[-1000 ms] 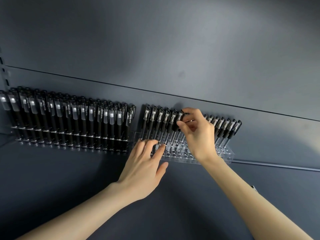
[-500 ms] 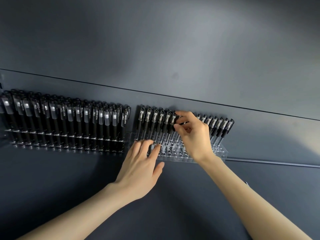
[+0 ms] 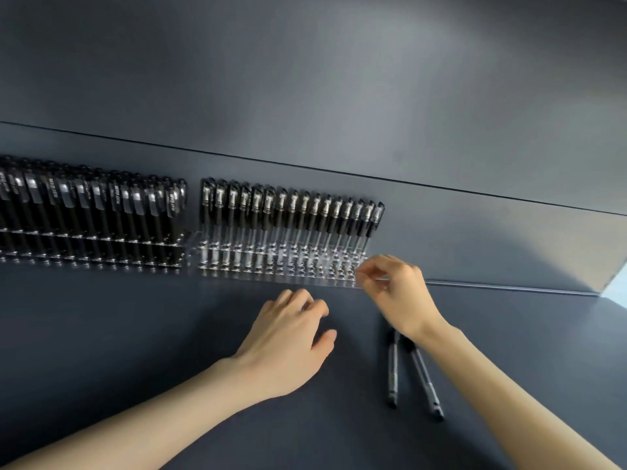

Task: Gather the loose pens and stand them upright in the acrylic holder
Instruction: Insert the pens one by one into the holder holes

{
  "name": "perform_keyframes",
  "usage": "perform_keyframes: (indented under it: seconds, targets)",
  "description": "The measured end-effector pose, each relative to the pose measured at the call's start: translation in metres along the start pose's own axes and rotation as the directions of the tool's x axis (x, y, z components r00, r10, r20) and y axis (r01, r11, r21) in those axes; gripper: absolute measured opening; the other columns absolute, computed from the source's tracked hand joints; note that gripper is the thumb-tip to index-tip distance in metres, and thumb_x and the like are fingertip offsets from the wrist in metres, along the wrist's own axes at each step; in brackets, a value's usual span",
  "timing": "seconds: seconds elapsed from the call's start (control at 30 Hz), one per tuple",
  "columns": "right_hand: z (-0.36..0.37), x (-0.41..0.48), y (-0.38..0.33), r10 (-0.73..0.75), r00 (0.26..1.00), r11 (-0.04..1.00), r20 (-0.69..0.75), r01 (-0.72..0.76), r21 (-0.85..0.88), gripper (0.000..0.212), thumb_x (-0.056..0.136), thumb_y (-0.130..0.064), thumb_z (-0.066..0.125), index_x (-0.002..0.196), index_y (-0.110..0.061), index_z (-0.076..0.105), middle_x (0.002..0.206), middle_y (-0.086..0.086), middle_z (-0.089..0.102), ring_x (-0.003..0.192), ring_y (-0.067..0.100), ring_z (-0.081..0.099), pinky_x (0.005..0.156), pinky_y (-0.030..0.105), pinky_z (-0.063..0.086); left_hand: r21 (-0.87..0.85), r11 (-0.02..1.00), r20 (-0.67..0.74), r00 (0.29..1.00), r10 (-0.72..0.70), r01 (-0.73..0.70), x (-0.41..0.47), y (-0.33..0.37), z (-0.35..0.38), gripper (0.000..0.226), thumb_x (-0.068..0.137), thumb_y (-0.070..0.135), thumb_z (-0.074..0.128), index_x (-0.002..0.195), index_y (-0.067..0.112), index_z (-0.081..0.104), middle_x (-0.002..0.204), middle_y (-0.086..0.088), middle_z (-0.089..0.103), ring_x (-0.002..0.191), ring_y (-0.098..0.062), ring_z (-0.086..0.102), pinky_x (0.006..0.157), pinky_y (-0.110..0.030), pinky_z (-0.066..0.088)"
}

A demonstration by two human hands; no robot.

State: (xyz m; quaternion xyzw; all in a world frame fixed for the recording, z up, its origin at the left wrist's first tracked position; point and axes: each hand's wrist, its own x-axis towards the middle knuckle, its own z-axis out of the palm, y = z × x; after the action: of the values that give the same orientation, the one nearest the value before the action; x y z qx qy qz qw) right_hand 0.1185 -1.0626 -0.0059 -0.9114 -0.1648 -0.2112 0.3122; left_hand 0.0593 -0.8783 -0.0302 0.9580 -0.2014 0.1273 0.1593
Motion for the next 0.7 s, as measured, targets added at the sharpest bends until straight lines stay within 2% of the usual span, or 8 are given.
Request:
perform_keyframes:
  seconds: [0.1, 0.17, 0.3, 0.43, 0.57, 0.63, 0.7]
  targets:
    - [-0.022, -0.020, 0.031, -0.013, 0.993, 0.999, 0.120, 0.017, -0.030, 0.007, 0.088, -0.015, 0.063, 0.091, -0.016, 0.069, 0.096, -0.001, 0.066, 0.089, 0.018, 0.063, 0.084, 0.030, 0.049, -0.044, 0.997, 0.026, 0.998, -0.055, 0.056, 0.003, 0.040, 0.013, 0.043, 0.096, 0.051, 0.034, 0.128, 0.024, 0.047, 0.127, 0.010, 0.045, 0.118, -0.011, 0.038, 0.099, -0.027, 0.031]
    - [-0.034, -0.031, 0.046, -0.048, 0.977, 0.996, 0.208, 0.063, -0.065, 0.011, 0.089, -0.020, 0.062, 0.097, -0.017, 0.068, 0.101, -0.004, 0.065, 0.095, 0.017, 0.060, 0.088, 0.027, 0.044, -0.061, 0.993, 0.040, 0.995, -0.095, 0.097, 0.004, 0.066, 0.022, 0.048, 0.094, 0.055, 0.035, 0.127, 0.022, 0.048, 0.126, 0.008, 0.047, 0.118, -0.013, 0.040, 0.099, -0.029, 0.032]
    - [-0.044, -0.049, 0.068, -0.115, 0.932, 0.988, 0.343, 0.142, -0.054, 0.018, 0.091, -0.022, 0.060, 0.107, -0.017, 0.066, 0.108, -0.004, 0.064, 0.100, 0.016, 0.056, 0.093, 0.025, 0.038, 0.025, 0.980, 0.050, 0.979, -0.196, 0.195, 0.007, 0.106, 0.037, 0.059, 0.088, 0.064, 0.038, 0.123, 0.017, 0.049, 0.122, 0.003, 0.047, 0.116, -0.018, 0.042, 0.097, -0.033, 0.036]
    - [-0.044, -0.055, 0.076, -0.133, 0.939, 0.991, 0.317, 0.127, 0.039, 0.016, 0.091, -0.022, 0.061, 0.106, -0.019, 0.066, 0.106, -0.007, 0.062, 0.100, 0.013, 0.055, 0.091, 0.024, 0.039, -0.081, 0.933, 0.088, 0.935, -0.343, 0.350, 0.015, 0.126, 0.041, 0.056, 0.086, 0.056, 0.052, 0.121, 0.013, 0.050, 0.115, -0.001, 0.049, 0.107, -0.021, 0.049, 0.089, -0.034, 0.044]
    - [-0.044, -0.054, 0.078, -0.099, 0.954, 0.989, 0.284, 0.062, 0.136, 0.017, 0.086, -0.022, 0.067, 0.103, -0.019, 0.065, 0.099, -0.007, 0.060, 0.095, 0.014, 0.056, 0.088, 0.024, 0.042, -0.124, 0.889, 0.172, 0.892, -0.418, 0.440, 0.028, 0.135, 0.034, 0.047, 0.081, 0.040, 0.063, 0.115, 0.009, 0.053, 0.097, -0.003, 0.063, 0.091, -0.022, 0.061, 0.080, -0.039, 0.052]
    - [-0.045, -0.054, 0.079, -0.036, 0.959, 0.979, 0.282, -0.022, 0.201, 0.024, 0.084, -0.021, 0.070, 0.107, -0.018, 0.063, 0.103, -0.003, 0.061, 0.096, 0.014, 0.057, 0.089, 0.024, 0.044, -0.123, 0.876, 0.220, 0.873, -0.434, 0.467, 0.034, 0.135, 0.031, 0.036, 0.077, 0.036, 0.065, 0.101, 0.011, 0.055, 0.090, -0.003, 0.065, 0.086, -0.023, 0.061, 0.079, -0.038, 0.052]
    - [-0.046, -0.053, 0.079, 0.033, 0.960, 0.954, 0.278, -0.113, 0.278, 0.029, 0.081, -0.016, 0.073, 0.108, -0.018, 0.063, 0.102, 0.001, 0.062, 0.094, 0.015, 0.061, 0.087, 0.024, 0.047, -0.120, 0.877, 0.218, 0.875, -0.433, 0.464, 0.037, 0.132, 0.032, 0.025, 0.076, 0.030, 0.066, 0.075, 0.012, 0.048, 0.068, -0.002, 0.056, 0.070, -0.024, 0.054, 0.067, -0.033, 0.047]
